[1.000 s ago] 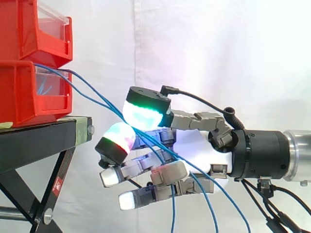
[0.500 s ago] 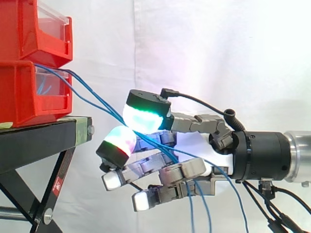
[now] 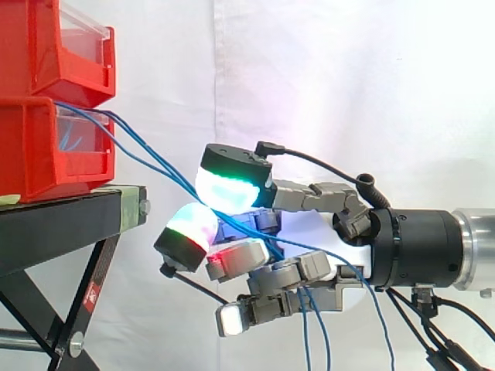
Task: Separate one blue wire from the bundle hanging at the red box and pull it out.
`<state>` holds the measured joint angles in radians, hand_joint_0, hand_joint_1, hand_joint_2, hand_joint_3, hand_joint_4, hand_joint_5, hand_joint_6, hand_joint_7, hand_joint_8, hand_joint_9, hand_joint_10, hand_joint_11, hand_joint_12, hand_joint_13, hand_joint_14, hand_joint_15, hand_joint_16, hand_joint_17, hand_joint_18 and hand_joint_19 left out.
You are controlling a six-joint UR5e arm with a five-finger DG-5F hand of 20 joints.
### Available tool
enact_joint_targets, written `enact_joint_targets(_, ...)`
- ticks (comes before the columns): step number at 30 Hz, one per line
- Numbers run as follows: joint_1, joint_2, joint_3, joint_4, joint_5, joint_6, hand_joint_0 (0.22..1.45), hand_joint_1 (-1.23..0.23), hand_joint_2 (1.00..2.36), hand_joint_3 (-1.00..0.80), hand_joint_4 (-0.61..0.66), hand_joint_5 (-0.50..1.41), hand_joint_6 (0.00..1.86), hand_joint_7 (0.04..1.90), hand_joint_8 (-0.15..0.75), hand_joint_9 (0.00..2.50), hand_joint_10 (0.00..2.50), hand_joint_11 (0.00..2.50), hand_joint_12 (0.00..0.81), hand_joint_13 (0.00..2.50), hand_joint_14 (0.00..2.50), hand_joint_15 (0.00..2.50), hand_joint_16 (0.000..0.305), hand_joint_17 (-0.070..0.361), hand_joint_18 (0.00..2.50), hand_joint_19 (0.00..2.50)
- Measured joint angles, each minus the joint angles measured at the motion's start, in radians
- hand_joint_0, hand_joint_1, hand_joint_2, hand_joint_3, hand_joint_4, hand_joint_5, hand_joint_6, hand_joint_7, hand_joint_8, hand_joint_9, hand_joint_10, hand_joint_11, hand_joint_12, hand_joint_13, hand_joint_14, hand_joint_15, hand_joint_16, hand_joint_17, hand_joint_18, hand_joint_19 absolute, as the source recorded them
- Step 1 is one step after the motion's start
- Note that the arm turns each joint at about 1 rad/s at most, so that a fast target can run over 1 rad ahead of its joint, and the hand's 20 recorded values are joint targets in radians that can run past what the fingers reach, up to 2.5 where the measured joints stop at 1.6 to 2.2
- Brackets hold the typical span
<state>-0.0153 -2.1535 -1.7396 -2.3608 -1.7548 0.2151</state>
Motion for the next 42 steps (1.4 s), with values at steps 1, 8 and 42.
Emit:
enact_joint_targets(1,0.000,0.000,0.000,0.000,0.000,0.000,0.66,-0.66,1.03,-0.12,0.24,-0.22,0.84,1.04,0.326,0.98,0.48,1.58,0.326,1.25,0.89,1.47,0.048,0.109,0.76,0.73)
enact_joint_targets(8,0.000,0.000,0.000,0.001,0.000,-0.001,0.66,-0.66,1.03,-0.12,0.24,-0.22,0.84,1.03,0.324,0.97,0.63,1.56,0.324,1.25,0.89,1.47,0.048,0.109,0.75,0.74)
enact_joint_targets(42,-0.007,0.225,0.000,-0.295,0.103,-0.567,0.68,-0.74,1.03,-0.18,0.22,-0.22,0.83,0.98,0.315,0.96,0.48,1.63,0.330,1.22,0.76,1.54,0.048,0.108,0.70,0.75)
